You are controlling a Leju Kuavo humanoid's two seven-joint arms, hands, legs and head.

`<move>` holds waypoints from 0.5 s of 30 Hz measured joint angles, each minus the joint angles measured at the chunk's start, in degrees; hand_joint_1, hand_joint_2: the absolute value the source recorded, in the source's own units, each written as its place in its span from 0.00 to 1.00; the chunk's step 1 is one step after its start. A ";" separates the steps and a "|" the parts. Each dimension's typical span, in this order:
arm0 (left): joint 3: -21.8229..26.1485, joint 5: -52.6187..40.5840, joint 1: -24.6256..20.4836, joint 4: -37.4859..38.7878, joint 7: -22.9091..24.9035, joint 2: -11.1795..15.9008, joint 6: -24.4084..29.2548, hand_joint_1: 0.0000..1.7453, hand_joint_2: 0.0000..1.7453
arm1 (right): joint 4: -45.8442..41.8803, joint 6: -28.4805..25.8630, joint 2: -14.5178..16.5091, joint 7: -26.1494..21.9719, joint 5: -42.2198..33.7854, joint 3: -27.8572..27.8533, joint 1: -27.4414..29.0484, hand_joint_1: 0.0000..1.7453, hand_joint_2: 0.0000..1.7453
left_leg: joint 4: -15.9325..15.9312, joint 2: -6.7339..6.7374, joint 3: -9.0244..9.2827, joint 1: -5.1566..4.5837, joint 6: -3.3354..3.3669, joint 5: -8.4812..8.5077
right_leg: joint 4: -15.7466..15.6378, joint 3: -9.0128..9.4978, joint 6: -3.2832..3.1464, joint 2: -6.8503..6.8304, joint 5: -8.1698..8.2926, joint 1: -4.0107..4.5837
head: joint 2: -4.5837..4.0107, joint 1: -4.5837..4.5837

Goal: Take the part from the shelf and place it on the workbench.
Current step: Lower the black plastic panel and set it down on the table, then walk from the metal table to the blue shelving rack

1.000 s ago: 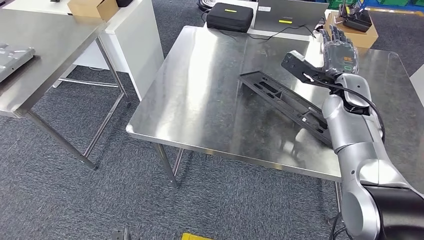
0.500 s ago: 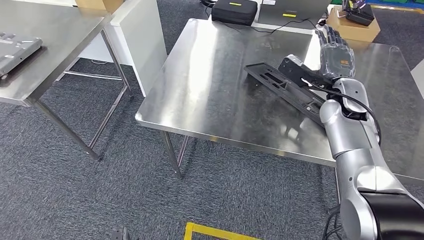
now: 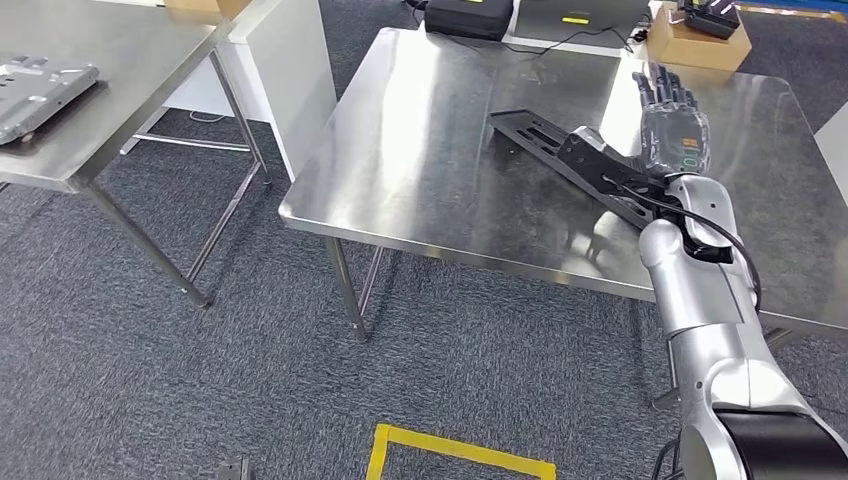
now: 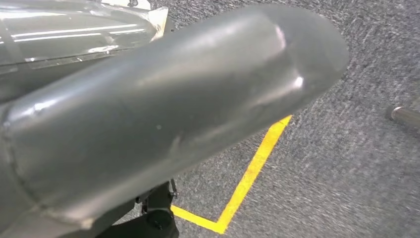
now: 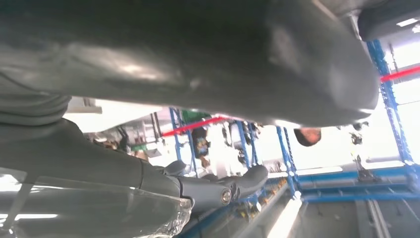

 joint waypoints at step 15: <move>0.67 0.80 -0.35 -0.01 -1.30 -0.01 0.52 0.00 0.00 | -9.08 -1.27 -1.97 -0.84 -5.40 0.48 6.70 0.00 0.00 | -0.71 0.35 -7.30 -0.89 2.21 7.75 | 0.02 6.86 0.54 0.05 -6.91 0.90 | 0.00 0.73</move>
